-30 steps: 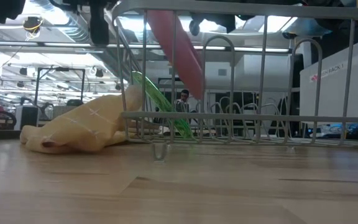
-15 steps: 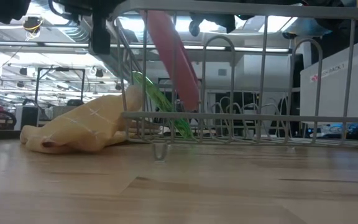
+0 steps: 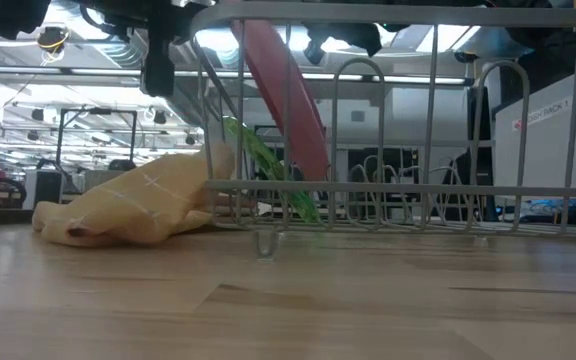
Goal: Sort dishes
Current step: Put the pink plate in the dish rack
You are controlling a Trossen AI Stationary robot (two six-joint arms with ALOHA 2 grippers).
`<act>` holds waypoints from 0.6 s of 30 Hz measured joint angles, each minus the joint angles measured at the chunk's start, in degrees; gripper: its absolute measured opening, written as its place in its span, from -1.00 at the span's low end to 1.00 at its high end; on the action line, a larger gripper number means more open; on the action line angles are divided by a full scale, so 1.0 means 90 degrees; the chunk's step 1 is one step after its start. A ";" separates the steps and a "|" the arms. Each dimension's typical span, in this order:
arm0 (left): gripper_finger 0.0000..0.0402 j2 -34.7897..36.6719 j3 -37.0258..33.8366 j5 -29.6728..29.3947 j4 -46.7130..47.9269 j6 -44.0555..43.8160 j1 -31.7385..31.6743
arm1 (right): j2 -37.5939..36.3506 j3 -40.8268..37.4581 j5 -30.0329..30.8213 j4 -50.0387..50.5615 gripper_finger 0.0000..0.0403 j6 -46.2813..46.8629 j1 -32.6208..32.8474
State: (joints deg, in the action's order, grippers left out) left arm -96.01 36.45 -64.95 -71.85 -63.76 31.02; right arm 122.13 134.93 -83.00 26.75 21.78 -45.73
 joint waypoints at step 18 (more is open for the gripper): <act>-0.44 0.0002 -0.0002 -0.0044 0.0250 -0.0007 -0.0007 | -0.0002 0.0000 0.0226 0.0049 -0.29 -0.0019 0.0002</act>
State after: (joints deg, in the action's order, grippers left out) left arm -95.99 36.42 -65.34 -69.60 -63.82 30.96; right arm 122.10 134.93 -80.97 27.19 21.61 -45.71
